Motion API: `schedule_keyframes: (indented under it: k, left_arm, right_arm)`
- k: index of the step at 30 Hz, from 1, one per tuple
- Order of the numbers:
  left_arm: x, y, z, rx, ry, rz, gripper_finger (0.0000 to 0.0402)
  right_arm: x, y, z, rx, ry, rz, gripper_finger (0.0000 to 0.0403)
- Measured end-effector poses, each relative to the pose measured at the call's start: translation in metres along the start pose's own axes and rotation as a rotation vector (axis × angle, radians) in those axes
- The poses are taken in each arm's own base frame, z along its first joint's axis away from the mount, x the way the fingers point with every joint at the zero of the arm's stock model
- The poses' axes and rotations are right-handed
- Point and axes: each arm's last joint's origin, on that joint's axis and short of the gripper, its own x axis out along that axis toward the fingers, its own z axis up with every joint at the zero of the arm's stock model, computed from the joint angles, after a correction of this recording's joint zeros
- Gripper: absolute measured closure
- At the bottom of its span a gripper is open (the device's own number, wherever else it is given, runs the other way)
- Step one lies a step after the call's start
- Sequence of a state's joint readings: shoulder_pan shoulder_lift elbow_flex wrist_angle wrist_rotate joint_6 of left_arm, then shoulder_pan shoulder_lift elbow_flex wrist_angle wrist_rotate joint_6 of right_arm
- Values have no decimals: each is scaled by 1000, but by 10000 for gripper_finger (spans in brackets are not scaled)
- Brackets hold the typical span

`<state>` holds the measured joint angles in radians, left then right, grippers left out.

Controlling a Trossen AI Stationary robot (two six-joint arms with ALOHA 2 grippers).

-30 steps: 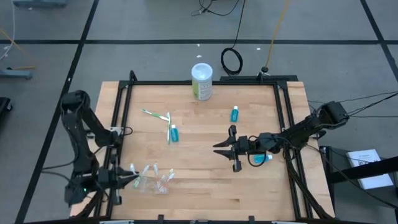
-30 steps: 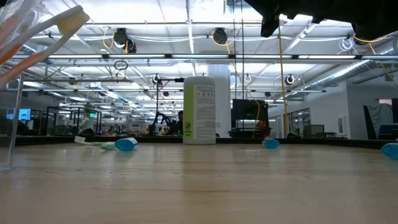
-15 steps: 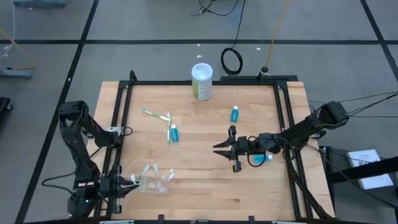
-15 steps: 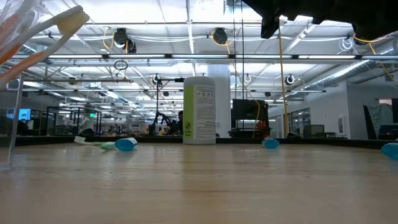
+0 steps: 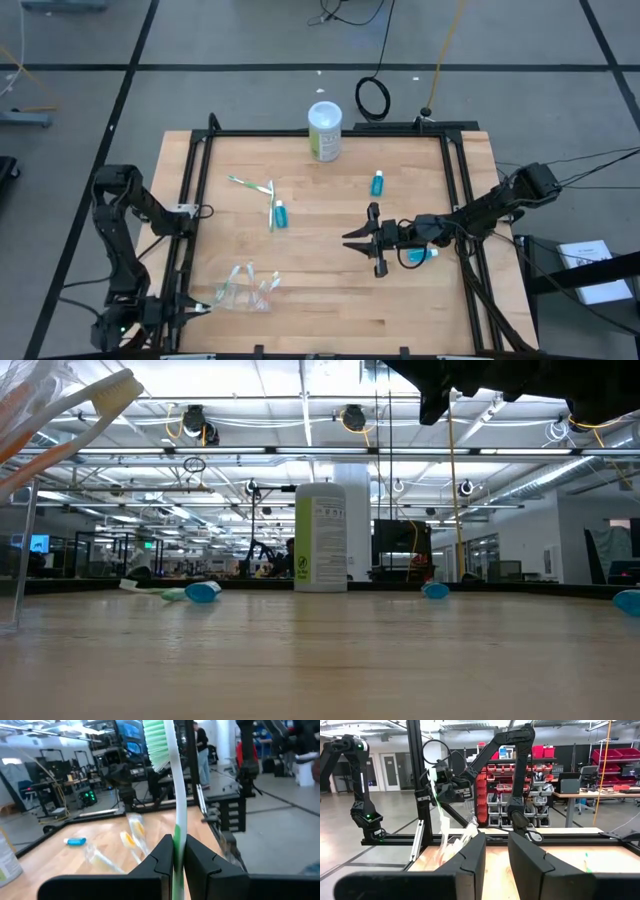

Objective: Pick & Place toothbrushing station
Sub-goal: Put the green toothbrush into the transparent organizer

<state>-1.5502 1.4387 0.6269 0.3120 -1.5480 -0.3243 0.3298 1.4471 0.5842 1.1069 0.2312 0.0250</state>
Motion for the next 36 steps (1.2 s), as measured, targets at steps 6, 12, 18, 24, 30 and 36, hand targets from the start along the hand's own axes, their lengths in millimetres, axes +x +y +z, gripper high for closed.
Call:
schedule_keyframes:
  k: [6,12,18,24,30,36]
  left_arm:
    - [2,8,-18,-76,14,-3,377]
    - [4,22,-44,-117,2,27,376]
    - [3,33,-63,-182,18,8,376]
    - [2,38,-70,-225,25,-6,376]
    - [2,37,-70,-258,37,-20,358]
    - [2,36,-69,-277,39,-24,325]
  right_arm:
    - [0,0,0,-2,2,0,330]
    - [0,0,0,-3,1,-1,330]
    - [0,0,0,-3,1,-1,330]
    - [0,0,0,-9,1,-1,330]
    - [0,0,0,-10,1,-2,330]
    - [0,0,0,-11,1,-2,330]
